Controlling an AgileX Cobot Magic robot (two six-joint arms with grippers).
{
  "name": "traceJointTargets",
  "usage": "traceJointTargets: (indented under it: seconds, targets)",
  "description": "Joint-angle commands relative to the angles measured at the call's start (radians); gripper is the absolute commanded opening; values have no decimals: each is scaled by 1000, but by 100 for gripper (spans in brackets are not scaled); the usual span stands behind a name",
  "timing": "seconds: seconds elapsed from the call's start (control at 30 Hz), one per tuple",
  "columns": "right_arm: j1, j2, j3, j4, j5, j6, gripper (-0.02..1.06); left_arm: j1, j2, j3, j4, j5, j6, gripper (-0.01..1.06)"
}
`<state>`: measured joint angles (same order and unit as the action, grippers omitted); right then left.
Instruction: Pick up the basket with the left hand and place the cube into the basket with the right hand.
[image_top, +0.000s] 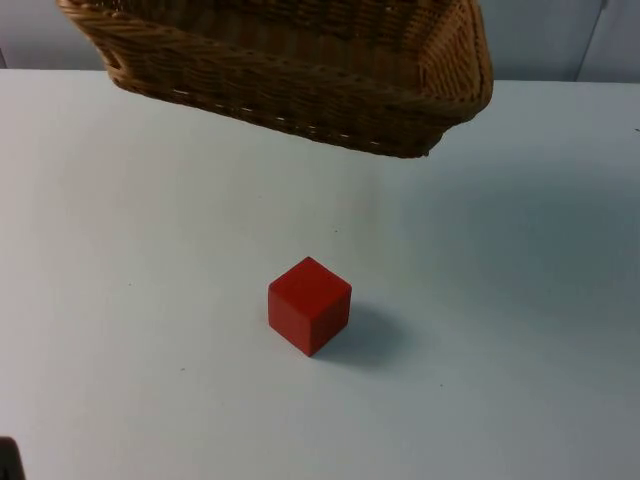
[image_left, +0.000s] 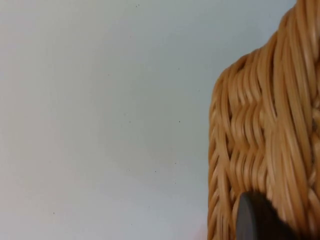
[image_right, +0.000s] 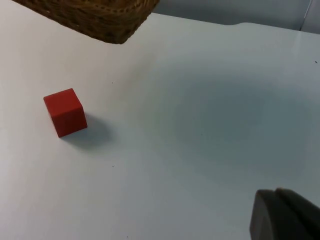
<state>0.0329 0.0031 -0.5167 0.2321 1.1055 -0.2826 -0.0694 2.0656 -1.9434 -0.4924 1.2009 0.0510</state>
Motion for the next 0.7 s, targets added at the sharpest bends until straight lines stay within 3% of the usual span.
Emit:
traceJointTargets:
  seconds: [0.0,0.67]
  targets:
    - [-2,-3,3,4,-2,-5,0,-2,-17,-10,-51,4,-2,0]
    - [-2,-3,3,4,-2,-5,0,-2,-17,-10,-50,1,-2,0]
